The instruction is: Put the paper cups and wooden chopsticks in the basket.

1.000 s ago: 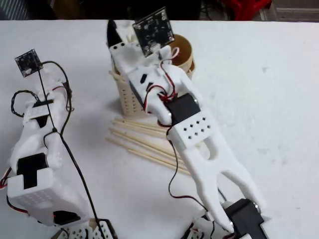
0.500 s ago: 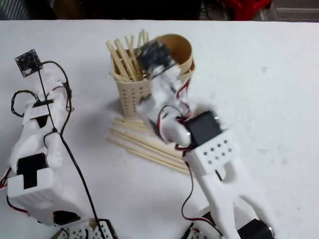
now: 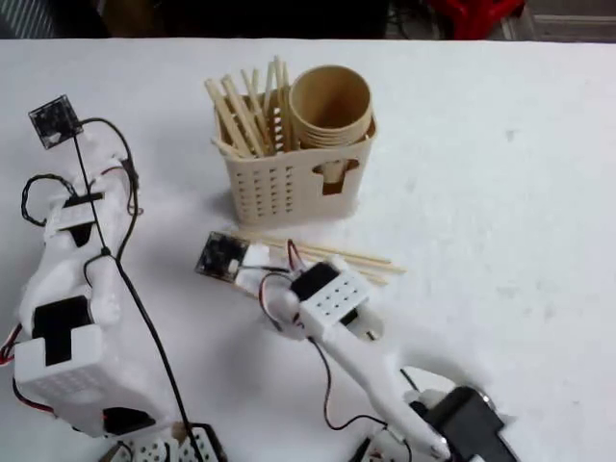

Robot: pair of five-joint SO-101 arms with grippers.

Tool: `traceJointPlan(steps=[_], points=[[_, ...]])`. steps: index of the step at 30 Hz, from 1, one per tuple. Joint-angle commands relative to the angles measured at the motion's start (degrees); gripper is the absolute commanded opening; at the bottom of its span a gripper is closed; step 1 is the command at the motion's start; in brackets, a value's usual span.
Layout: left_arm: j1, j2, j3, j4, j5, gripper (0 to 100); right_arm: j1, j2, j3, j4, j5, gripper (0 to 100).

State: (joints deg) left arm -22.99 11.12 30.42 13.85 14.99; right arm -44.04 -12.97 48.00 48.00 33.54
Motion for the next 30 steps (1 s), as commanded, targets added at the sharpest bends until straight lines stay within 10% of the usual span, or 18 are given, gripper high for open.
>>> traceJointPlan(steps=[1,30], points=[[0.7,-0.6,-2.3,0.3,-0.4,9,-0.5,2.6,-0.3,-1.7,0.7,14.4],[0.8,-0.6,-2.3,0.2,-0.4,9,6.0,-7.8,-1.7,2.0,0.3,1.7]])
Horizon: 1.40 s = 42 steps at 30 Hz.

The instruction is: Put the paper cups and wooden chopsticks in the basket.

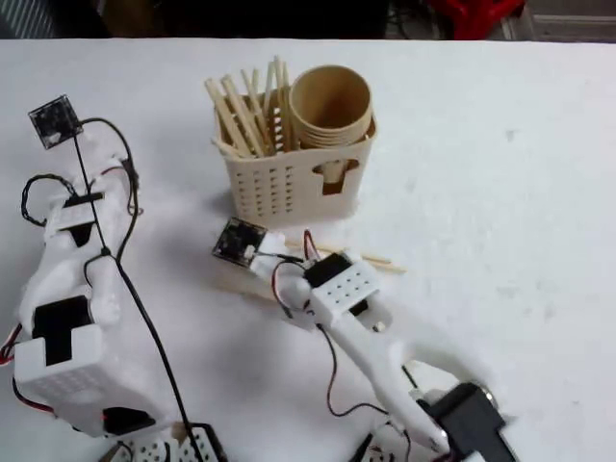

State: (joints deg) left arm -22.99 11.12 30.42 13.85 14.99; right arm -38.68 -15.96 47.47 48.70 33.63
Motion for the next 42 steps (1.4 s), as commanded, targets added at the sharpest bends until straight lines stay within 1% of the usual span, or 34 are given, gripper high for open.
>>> traceJointPlan(steps=[1,4,8,12,14,18,21,25,28,32,42], points=[[0.8,-0.6,-2.3,0.2,-0.4,9,0.7,-6.2,-1.1,1.7,-0.8,1.7],[0.8,-0.6,-2.3,0.1,-0.4,9,0.5,-11.3,-1.5,1.9,-3.3,1.7],[0.8,-0.6,-2.3,0.2,-0.4,9,0.3,-20.4,-5.5,3.2,-4.1,1.6],[0.8,-0.6,-2.3,0.2,-0.4,9,0.7,-25.2,-17.7,3.4,-9.9,1.6],[0.8,-0.7,-2.3,0.2,-0.4,9,0.4,-24.7,-25.3,3.6,-11.1,1.6],[0.8,-0.7,-2.3,0.3,-0.4,9,0.6,-20.1,-40.9,2.8,-14.3,1.6],[0.8,-0.7,-2.3,0.3,-0.4,9,0.6,-13.6,-51.2,-2.2,-17.3,1.7],[0.7,-0.7,-2.3,0.3,-0.4,9,0.6,-4.1,-60.2,-9.0,-18.3,1.7],[0.6,-0.6,-2.3,0.3,-0.4,9,0.6,1.6,-63.8,-12.9,-18.1,1.8],[0.7,-0.6,-2.3,0.3,-0.4,9,0.6,6.2,-66.8,-14.5,-17.8,1.8],[0.8,-0.5,-2.3,0.2,-0.4,9,0.9,8.8,-67.8,-14.2,-18.3,2.0]])
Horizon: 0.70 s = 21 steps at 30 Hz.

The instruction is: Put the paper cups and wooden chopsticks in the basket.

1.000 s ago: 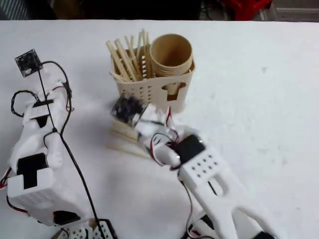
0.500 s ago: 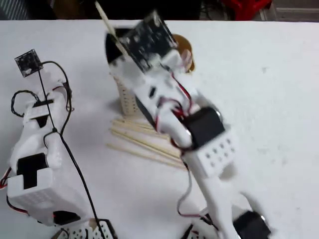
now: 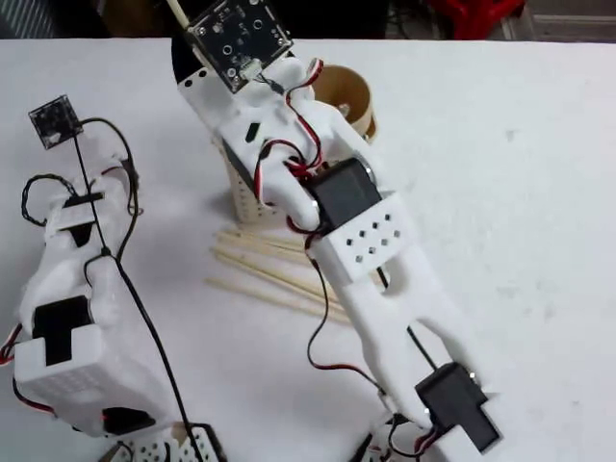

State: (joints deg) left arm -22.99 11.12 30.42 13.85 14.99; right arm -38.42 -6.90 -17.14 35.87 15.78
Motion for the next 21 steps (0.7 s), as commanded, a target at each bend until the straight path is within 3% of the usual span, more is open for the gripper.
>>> traceJointPlan(steps=[1,6,12,16,21], points=[[0.8,-0.5,-2.3,0.3,-0.4,9,1.1,-0.2,-3.2,-1.5,-0.5,3.1],[0.8,-0.5,-2.3,0.3,-0.4,9,1.6,-0.2,-3.2,0.0,-0.5,14.8],[0.8,-0.5,-2.3,0.3,-0.4,9,1.4,-1.1,-3.5,8.7,-0.1,8.3],[0.8,-0.5,-2.2,0.3,-0.4,9,1.5,-4.6,-3.2,24.1,-0.1,2.5],[0.8,-0.5,-2.2,0.3,-0.4,9,1.6,-10.2,-3.1,48.0,0.2,2.3]])
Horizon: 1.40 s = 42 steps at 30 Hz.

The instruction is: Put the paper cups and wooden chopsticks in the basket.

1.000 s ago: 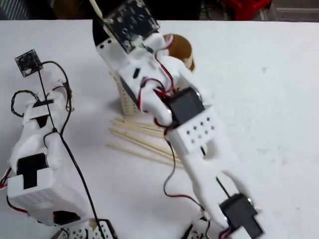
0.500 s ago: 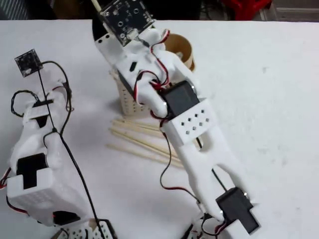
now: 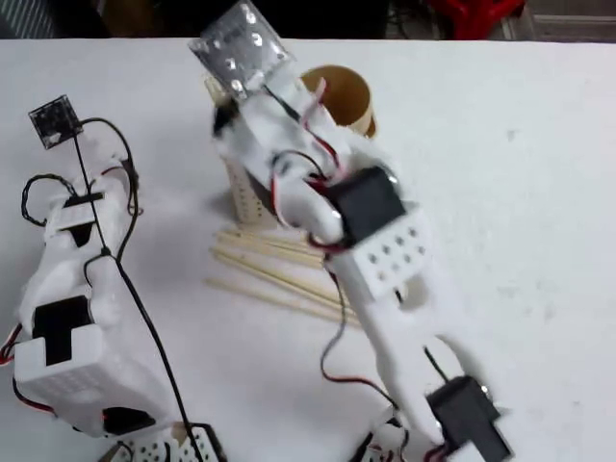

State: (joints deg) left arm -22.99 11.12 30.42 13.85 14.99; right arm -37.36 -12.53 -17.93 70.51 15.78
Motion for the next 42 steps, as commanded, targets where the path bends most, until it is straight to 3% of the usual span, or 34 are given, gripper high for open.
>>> traceJointPlan(steps=[1,4,6,16,19,22,27,42], points=[[0.8,-0.5,-2.2,0.3,-0.4,9,0.3,-5.1,-2.1,17.7,0.8,2.3],[0.8,-0.5,-2.3,0.2,-0.4,9,-1.2,-5.1,3.7,24.9,8.0,2.3],[0.8,-0.6,-2.3,0.1,-0.4,9,-1.9,-5.1,12.4,23.2,13.6,2.3],[0.7,-0.6,-2.3,0.3,-0.4,9,-7.5,-5.1,57.4,-16.8,22.6,3.4],[0.7,-0.6,-2.3,0.2,-0.4,9,-7.1,-5.1,63.6,-23.7,22.6,10.8],[0.7,-0.6,-2.3,0.0,-0.4,9,-7.1,-5.1,67.8,-27.4,23.1,15.9],[0.7,-0.6,-2.3,0.3,-0.4,9,-7.4,-5.1,72.4,-33.7,23.2,14.5],[0.6,-0.9,-1.8,0.3,-0.4,9,-7.3,7.2,65.3,-31.3,23.2,14.4]])
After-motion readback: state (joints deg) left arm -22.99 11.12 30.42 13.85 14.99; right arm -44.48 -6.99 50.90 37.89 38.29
